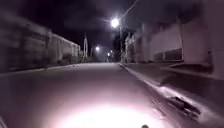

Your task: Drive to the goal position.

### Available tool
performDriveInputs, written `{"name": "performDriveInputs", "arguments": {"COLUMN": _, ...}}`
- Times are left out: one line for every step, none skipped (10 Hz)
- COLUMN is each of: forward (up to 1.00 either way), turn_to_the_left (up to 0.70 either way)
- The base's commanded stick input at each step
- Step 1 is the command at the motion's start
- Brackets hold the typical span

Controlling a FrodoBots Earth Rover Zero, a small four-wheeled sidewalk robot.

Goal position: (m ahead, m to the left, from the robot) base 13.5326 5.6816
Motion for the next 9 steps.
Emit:
{"name": "performDriveInputs", "arguments": {"forward": 0.7, "turn_to_the_left": -0.03}}
{"name": "performDriveInputs", "arguments": {"forward": 0.7, "turn_to_the_left": 0.0}}
{"name": "performDriveInputs", "arguments": {"forward": 0.7, "turn_to_the_left": 0.0}}
{"name": "performDriveInputs", "arguments": {"forward": 0.7, "turn_to_the_left": 0.0}}
{"name": "performDriveInputs", "arguments": {"forward": 0.7, "turn_to_the_left": 0.0}}
{"name": "performDriveInputs", "arguments": {"forward": 0.7, "turn_to_the_left": 0.0}}
{"name": "performDriveInputs", "arguments": {"forward": 0.7, "turn_to_the_left": 0.0}}
{"name": "performDriveInputs", "arguments": {"forward": 0.7, "turn_to_the_left": 0.0}}
{"name": "performDriveInputs", "arguments": {"forward": 0.7, "turn_to_the_left": 0.0}}
